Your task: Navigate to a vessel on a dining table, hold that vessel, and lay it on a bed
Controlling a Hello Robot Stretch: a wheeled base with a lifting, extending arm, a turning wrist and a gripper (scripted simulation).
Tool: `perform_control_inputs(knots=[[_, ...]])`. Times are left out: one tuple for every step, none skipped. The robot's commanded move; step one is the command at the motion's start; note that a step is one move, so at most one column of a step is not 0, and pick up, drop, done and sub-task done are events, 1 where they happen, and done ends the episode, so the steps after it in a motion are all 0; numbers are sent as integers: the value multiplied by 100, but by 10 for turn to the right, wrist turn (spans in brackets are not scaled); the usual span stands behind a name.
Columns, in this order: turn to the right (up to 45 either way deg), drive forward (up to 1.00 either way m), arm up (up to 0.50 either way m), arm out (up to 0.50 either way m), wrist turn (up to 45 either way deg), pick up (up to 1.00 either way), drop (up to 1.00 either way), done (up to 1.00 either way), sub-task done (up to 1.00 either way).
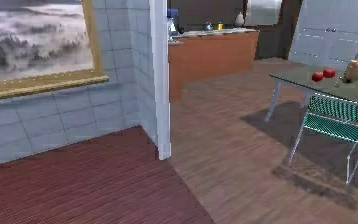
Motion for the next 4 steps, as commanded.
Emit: perform_control_inputs(knots=[[150, 0, 0, 0, 0, 0, 0, 0, 0], [0, 100, 0, 0, 0, 0, 0, 0, 0], [0, 100, 0, 0, 0, 0, 0, 0, 0], [0, 90, 0, 0, 0, 0, 0, 0, 0]])
